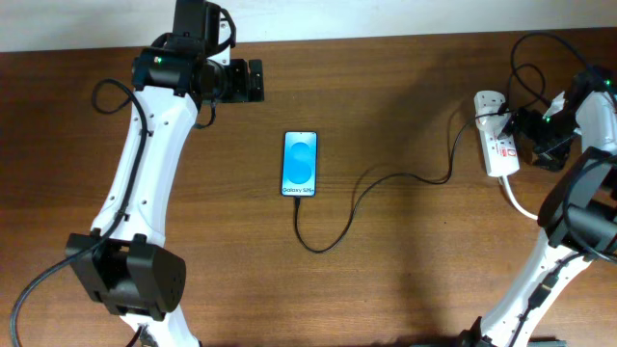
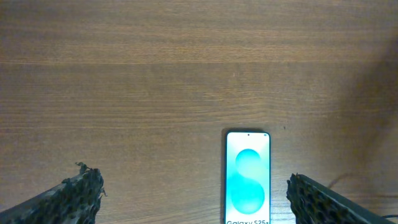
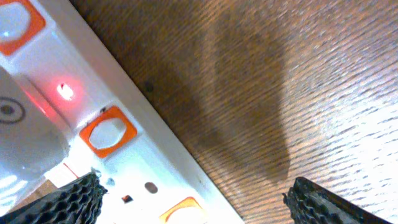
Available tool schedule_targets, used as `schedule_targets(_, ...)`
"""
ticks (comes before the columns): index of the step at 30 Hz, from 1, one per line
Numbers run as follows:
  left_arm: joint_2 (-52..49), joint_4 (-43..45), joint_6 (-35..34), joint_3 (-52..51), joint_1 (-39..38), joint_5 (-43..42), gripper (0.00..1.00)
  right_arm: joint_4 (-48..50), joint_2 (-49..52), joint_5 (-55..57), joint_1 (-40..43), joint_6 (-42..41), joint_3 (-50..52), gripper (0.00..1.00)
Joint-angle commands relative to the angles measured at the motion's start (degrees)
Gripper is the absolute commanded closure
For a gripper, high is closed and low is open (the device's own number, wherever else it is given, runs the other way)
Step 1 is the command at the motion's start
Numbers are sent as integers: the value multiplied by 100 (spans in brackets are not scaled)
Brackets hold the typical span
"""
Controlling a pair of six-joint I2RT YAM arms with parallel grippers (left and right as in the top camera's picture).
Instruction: Plug charger to phone and switch on socket
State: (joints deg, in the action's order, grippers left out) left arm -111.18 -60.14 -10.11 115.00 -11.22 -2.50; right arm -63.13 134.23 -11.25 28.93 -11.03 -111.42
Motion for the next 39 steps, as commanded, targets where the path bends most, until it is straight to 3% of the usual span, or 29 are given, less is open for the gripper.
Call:
schedule_targets(1, -39, 7, 31, -31, -13, 83, 1, -101, -1056, 450, 116, -195, 13, 2)
schedule_targets(10, -39, 7, 31, -33, -11, 83, 1, -1207, -3418, 444, -70, -118, 323, 2)
schedule_targets(14, -39, 7, 31, -33, -11, 83, 1, -619, -4717, 442, -684, 227, 1644, 2)
schedule_targets(18, -39, 7, 31, -33, -11, 83, 1, -48, -6749, 94, -1075, 374, 3305, 2)
schedule_targets(21, -39, 7, 31, -33, -11, 83, 1, -205, -7967, -210, -1104, 350, 3821, 2)
schedule_targets(25, -39, 7, 31, -33, -11, 83, 1, -741, -8443, -208, -1104, 352, 3836, 2)
schedule_targets(34, -39, 7, 31, -33, -11, 83, 1, -800, -7993, -11, -1154, 376, 3926, 2)
schedule_targets(39, -39, 7, 31, -33, -11, 83, 1, 507, -9191, 7, -2791, 1279, 5226, 2)
